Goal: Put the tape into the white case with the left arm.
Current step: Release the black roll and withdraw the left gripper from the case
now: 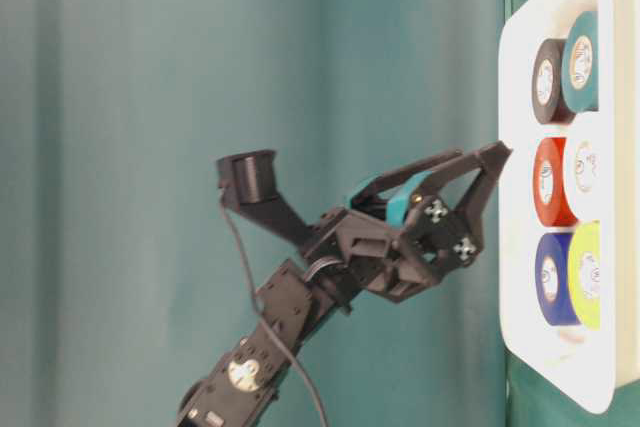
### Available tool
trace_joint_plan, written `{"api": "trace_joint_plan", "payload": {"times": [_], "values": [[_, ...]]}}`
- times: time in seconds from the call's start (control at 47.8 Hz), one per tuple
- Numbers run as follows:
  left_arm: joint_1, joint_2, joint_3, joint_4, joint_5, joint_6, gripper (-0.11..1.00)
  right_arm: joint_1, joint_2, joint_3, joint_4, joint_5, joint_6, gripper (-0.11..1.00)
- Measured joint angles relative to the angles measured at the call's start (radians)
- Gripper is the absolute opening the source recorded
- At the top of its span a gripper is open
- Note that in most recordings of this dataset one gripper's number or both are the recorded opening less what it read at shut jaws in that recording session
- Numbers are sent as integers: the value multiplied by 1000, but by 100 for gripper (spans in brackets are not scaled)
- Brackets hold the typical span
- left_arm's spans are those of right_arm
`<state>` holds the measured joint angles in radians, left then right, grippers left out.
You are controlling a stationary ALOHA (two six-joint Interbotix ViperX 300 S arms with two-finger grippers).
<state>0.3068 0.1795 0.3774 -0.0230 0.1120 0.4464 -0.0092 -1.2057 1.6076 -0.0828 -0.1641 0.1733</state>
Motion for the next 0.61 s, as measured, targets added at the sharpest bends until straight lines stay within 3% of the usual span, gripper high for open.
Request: {"api": "trace_joint_plan", "payload": {"times": [0.607], "values": [[-183,-129,127,-2,-137,-158,88,0,0,0,0,0,0,-9]]}}
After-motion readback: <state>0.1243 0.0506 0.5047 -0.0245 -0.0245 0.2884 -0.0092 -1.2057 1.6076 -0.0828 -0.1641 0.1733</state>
